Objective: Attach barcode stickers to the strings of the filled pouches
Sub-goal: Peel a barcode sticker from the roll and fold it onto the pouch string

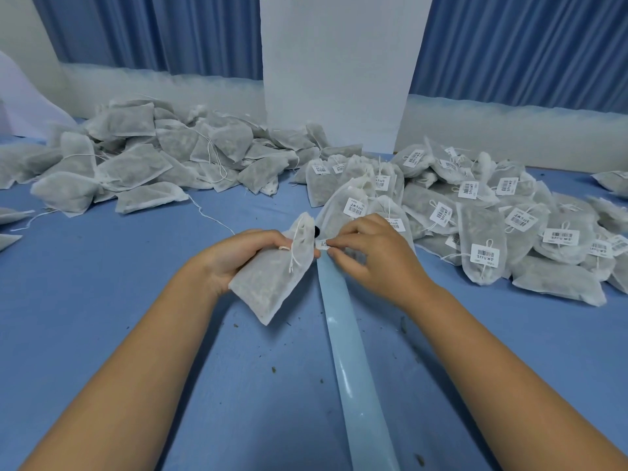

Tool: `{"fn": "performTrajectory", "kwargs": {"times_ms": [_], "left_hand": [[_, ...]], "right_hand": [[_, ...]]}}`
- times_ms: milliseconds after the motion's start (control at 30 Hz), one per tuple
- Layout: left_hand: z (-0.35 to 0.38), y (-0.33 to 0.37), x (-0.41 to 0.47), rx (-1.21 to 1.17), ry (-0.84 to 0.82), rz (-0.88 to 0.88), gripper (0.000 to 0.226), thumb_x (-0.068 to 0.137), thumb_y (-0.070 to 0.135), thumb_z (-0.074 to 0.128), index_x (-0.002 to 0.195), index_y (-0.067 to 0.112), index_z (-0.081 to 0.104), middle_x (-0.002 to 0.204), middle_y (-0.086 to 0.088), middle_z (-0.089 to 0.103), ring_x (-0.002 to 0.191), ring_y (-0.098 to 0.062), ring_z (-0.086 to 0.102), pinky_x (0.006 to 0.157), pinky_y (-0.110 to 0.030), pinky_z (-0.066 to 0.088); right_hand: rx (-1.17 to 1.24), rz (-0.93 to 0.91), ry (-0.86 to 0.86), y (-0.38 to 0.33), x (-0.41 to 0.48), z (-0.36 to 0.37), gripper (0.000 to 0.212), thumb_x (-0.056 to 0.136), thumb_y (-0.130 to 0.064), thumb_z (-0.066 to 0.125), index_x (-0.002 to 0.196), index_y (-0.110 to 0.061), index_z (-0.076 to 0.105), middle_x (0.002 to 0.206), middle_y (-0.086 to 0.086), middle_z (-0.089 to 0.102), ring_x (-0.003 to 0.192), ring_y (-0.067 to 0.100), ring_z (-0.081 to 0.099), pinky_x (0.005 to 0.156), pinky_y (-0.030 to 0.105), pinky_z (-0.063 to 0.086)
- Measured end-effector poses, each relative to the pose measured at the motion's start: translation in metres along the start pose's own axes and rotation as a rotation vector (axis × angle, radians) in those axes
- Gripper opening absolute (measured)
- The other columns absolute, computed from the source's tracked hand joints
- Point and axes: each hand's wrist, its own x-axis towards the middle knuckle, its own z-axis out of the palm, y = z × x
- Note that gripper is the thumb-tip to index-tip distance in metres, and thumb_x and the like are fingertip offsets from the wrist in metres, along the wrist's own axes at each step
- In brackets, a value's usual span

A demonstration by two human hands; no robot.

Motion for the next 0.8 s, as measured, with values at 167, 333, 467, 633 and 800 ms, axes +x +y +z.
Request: {"fn": "performTrajectory", "kwargs": {"times_ms": [167,333,467,633,800], "left_hand": [[0.005,-0.001,0.002,0.162,0.148,-0.008,0.069,0.067,0.028,0.072,0.125,-0.008,0.060,0.134,-0.027,0.057,0.098,-0.027,0.059,0.078,-0.034,0.048],[0.007,-0.001,0.002,0.229,0.212,-0.012,0.061,0.068,0.026,0.069,0.115,-0.011,0.063,0.118,-0.033,0.062,0.085,-0.023,0.062,0.072,-0.031,0.048],[0.008,0.001,-0.001,0.210,0.185,0.004,0.052,0.070,0.024,0.066,0.112,-0.007,0.069,0.119,-0.023,0.068,0.078,-0.018,0.065,0.066,-0.026,0.052],[0.007,0.001,-0.003,0.269,0.179,0.005,0.058,0.071,0.024,0.065,0.120,-0.007,0.065,0.127,-0.024,0.064,0.093,-0.024,0.062,0.072,-0.028,0.052],[0.008,0.001,-0.002,0.324,0.160,-0.038,0.014,0.068,0.024,0.066,0.066,0.015,0.077,0.071,-0.006,0.072,0.060,-0.013,0.066,0.053,-0.020,0.050]], "right_hand": [[-0.013,0.019,-0.031,-0.004,-0.001,-0.003,0.010,0.087,-0.016,0.068,0.083,-0.012,0.077,0.077,0.004,0.069,0.081,0.027,0.058,0.076,0.037,0.047],[-0.041,0.041,-0.006,-0.008,-0.001,-0.002,0.012,0.083,-0.019,0.068,0.076,-0.014,0.075,0.071,0.003,0.068,0.076,0.026,0.058,0.071,0.039,0.048],[-0.079,-0.085,-0.040,-0.010,0.002,-0.005,0.012,0.083,-0.014,0.070,0.091,-0.015,0.078,0.082,0.000,0.071,0.082,0.026,0.062,0.073,0.036,0.050],[-0.092,-0.140,-0.103,-0.010,0.003,-0.006,0.012,0.086,-0.014,0.066,0.089,-0.013,0.078,0.082,0.000,0.072,0.083,0.025,0.062,0.076,0.036,0.049],[-0.098,-0.095,-0.104,-0.014,0.002,-0.007,0.009,0.083,-0.014,0.068,0.081,-0.008,0.074,0.072,0.003,0.067,0.076,0.027,0.059,0.072,0.038,0.049]]}}
